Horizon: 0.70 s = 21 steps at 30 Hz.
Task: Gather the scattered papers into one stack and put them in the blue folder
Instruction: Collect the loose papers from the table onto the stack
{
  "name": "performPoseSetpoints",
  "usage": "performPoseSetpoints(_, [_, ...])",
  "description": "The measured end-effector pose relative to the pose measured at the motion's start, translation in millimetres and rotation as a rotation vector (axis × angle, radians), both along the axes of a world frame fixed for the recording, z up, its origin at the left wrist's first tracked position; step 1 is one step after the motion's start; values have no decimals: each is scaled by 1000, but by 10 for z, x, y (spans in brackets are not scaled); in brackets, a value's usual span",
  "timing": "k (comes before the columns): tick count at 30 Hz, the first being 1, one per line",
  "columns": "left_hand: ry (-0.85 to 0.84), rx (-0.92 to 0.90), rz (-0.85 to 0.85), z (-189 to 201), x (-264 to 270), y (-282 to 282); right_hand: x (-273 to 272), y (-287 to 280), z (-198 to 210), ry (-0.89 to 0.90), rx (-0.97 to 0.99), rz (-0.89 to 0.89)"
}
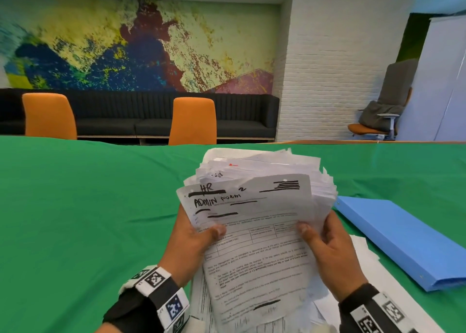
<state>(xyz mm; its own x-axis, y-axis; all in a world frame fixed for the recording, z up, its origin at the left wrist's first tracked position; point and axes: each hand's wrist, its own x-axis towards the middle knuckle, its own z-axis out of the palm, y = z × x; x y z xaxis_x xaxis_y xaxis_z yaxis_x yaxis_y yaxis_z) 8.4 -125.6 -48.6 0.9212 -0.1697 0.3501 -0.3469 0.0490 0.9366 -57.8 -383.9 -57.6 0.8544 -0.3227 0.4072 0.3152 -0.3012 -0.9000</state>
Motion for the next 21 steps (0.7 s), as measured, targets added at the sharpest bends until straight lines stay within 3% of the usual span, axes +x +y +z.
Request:
performPoseSetpoints(7, [1,23,22,0,-8,35,127,51,-47,-26,56,-34])
performPoseSetpoints(14, [8,-41,-59,87,-49,107,172,1,80,-17,153,139])
performPoseSetpoints(21, [-3,-128,-84,107,-50,77,192,-4,104,-48,186,157])
